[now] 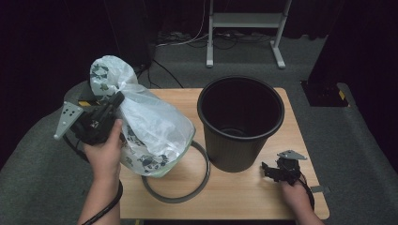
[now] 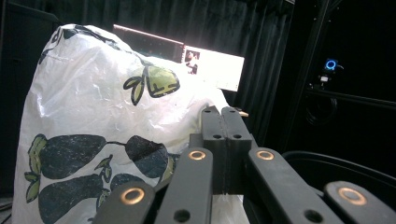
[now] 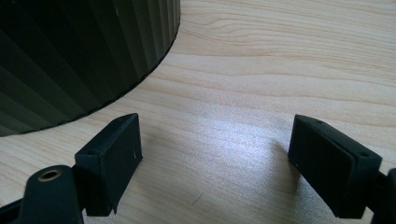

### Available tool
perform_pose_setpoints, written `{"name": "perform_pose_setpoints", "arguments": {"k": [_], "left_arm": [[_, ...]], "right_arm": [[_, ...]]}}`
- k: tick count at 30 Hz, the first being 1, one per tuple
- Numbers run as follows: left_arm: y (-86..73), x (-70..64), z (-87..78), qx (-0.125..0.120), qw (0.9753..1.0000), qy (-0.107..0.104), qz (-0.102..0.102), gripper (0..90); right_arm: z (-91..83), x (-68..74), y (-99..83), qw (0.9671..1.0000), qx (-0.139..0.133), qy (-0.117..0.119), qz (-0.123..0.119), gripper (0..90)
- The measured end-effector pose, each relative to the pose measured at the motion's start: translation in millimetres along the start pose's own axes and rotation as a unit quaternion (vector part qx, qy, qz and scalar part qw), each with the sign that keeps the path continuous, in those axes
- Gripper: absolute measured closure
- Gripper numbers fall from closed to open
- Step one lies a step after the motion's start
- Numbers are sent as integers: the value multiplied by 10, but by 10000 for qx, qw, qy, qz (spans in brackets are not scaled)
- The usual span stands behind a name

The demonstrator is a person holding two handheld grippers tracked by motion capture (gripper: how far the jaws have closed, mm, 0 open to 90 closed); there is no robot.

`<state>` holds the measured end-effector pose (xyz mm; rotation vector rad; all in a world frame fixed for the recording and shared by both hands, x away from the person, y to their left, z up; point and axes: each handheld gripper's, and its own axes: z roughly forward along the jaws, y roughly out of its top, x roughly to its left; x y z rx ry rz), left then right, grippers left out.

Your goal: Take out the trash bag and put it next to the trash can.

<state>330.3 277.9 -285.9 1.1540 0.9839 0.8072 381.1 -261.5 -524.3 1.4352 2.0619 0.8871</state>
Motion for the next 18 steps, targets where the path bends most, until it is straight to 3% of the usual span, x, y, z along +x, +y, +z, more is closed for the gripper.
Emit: {"name": "perform_pose_setpoints", "arguments": {"k": [18], "left_arm": [[-171,-18,245,152,9999,16,-7,900]], "right_arm": [[0,8,2,10000,9,52,-13,171]]}}
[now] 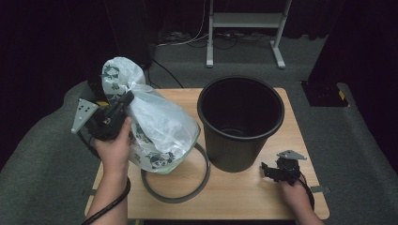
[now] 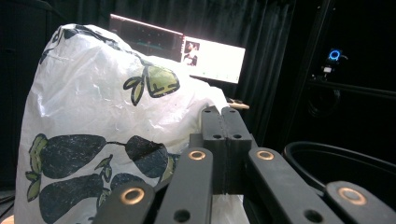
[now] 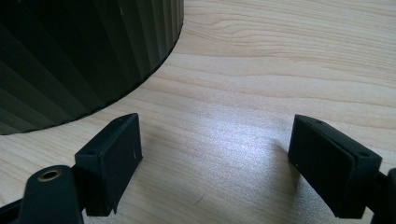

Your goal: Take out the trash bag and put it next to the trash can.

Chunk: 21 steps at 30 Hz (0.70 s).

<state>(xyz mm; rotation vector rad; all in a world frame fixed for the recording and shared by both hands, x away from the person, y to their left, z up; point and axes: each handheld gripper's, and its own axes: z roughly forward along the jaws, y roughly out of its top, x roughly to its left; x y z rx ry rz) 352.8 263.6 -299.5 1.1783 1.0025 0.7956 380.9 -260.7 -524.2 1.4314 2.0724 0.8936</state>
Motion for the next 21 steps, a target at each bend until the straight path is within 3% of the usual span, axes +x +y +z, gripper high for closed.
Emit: {"name": "perform_pose_setpoints", "arguments": {"k": [11,21], "left_arm": [[-56,-6,344,237,9996,111,142,900],[-127,-39,654,414,9980,373,307,900]], "right_arm": [[2,6,2,10000,1,60,-58,170],[4,5,4,9999,-5,111,-129,170]]}}
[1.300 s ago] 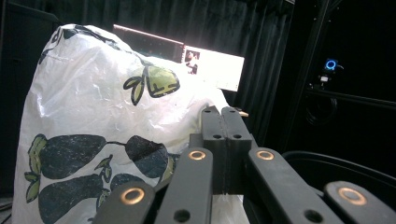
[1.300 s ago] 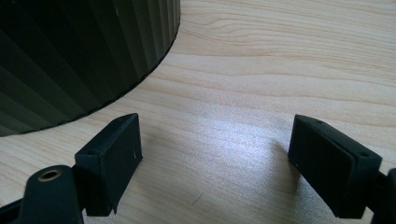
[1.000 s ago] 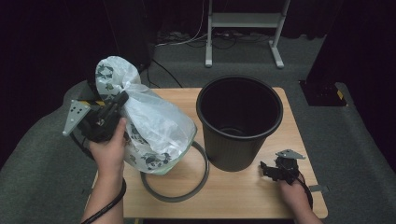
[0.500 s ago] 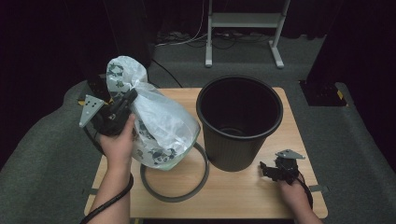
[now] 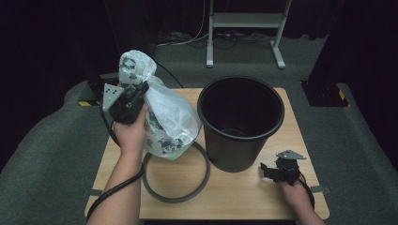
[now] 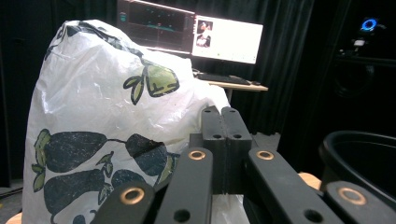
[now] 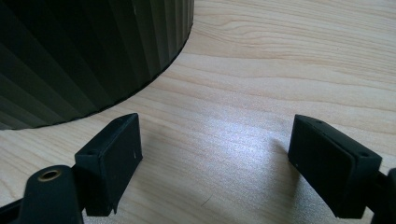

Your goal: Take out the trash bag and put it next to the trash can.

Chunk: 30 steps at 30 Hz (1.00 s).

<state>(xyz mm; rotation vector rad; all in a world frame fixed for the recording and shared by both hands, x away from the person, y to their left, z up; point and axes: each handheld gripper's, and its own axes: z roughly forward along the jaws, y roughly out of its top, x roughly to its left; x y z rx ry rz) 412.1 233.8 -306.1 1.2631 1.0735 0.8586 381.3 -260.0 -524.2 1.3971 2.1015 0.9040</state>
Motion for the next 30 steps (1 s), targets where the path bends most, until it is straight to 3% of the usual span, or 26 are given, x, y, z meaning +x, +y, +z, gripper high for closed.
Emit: {"name": "perform_pose_setpoints", "arguments": {"k": [3,12,15,30], "left_arm": [[-11,-11,103,72,9999,117,90,899],[-65,-16,336,130,9996,246,-23,899],[-73,-4,414,176,9994,291,31,900],[-98,207,647,278,9977,612,-97,899]], "right_arm": [[1,0,1,10000,-1,20,-12,171],[1,4,1,10000,7,48,-12,171],[0,4,0,10000,6,51,-20,171],[-1,5,-1,10000,10,70,-44,171]]}}
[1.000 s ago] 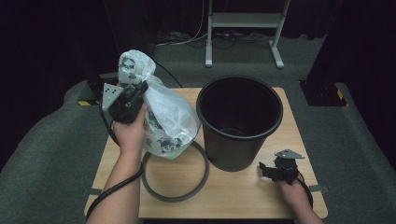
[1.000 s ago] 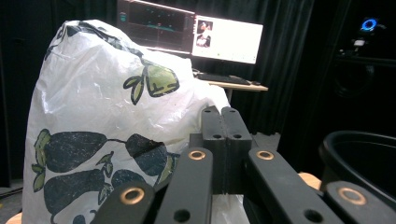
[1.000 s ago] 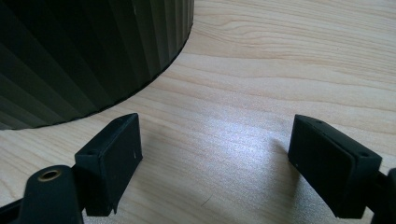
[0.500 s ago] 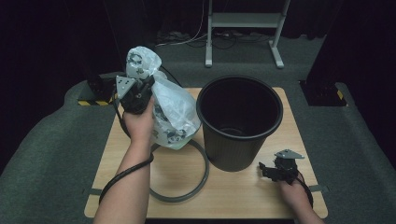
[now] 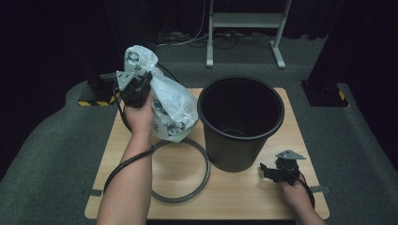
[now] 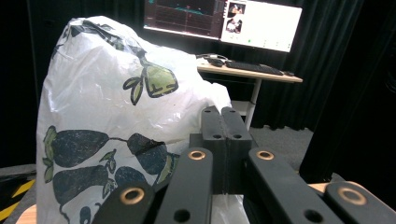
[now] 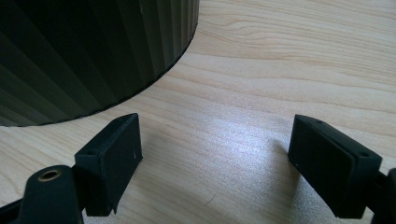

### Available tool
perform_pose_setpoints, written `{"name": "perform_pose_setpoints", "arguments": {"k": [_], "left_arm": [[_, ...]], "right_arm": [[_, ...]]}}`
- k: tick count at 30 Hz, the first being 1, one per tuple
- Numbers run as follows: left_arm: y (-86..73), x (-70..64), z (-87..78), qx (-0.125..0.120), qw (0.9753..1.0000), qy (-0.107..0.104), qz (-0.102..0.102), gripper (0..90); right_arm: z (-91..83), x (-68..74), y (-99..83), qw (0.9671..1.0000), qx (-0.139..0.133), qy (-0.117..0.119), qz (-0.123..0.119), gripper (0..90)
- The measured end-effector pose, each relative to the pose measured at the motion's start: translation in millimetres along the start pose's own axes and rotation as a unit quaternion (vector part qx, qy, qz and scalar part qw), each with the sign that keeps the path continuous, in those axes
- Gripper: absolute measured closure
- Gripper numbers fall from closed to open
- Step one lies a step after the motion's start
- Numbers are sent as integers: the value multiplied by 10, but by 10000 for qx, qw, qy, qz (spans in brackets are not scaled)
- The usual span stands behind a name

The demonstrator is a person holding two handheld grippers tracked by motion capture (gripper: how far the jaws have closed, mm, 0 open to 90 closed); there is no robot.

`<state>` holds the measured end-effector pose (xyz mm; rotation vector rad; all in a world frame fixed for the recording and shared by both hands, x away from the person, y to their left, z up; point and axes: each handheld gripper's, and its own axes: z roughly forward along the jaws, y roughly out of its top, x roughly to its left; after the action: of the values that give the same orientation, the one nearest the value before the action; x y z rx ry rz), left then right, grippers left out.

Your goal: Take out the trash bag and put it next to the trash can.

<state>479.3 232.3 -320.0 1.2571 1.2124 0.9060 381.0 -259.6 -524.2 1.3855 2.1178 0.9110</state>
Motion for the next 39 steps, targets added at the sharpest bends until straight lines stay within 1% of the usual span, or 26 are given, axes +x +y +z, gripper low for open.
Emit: {"name": "perform_pose_setpoints", "arguments": {"k": [4,8,11,12,14,15,18,19,22,23,24,25,27,28,31,33,34,35,37,39], "left_arm": [[-20,20,71,-8,9999,129,-91,900],[-77,16,159,-7,9996,167,-219,900],[-154,-18,229,19,9996,229,-165,899],[-154,-18,229,19,9996,229,-165,899],[-214,-19,296,-11,9990,353,-261,899],[-231,-23,318,-40,9987,382,-328,899],[-286,-42,365,-110,9978,472,-442,899],[-308,-54,380,-126,9976,494,-459,899],[-385,-99,431,-117,9971,627,-408,899],[-385,-99,431,-117,9971,627,-408,898],[-445,-122,462,-79,9961,731,-485,898],[-473,-127,480,-40,9959,716,-548,898],[-519,-156,500,-1,9956,751,-552,898],[-538,-169,509,27,9958,727,-561,898],[-588,-207,533,71,9962,682,-544,897],[-627,-234,541,94,9966,666,-475,897],[-646,-244,550,139,9968,629,-465,897],[-664,-254,557,167,9968,636,-453,896],[-694,-261,568,228,9967,610,-489,896],[-706,-265,576,264,9968,578,-480,895]], "right_arm": [[0,2,0,10000,-6,2,9,171],[1,1,0,10000,-4,6,5,171],[1,1,0,10000,-6,8,-5,172],[1,1,0,10000,-6,8,-5,172],[-2,4,-2,10000,-1,17,3,172],[-2,4,-2,10000,-2,22,0,172],[-3,2,-3,10000,-7,33,-28,172],[-4,2,-4,10000,-8,35,-30,172],[-5,6,-5,10000,-9,53,-48,173],[-6,6,-5,10000,-10,57,-52,173],[-6,7,-6,10000,-11,63,-56,173],[-7,8,-7,10000,-12,68,-66,173],[-9,11,-9,9999,-15,78,-77,175],[-10,12,-10,9999,-15,82,-78,176],[-11,12,-11,9999,-15,85,-78,176],[-11,13,-10,9999,-17,87,-70,176],[-11,12,-11,9999,-14,87,-78,176],[-11,12,-11,9999,-11,87,-82,176],[-12,13,-11,9999,-10,88,-83,176],[-13,17,-11,9999,-5,94,-69,176]]}}
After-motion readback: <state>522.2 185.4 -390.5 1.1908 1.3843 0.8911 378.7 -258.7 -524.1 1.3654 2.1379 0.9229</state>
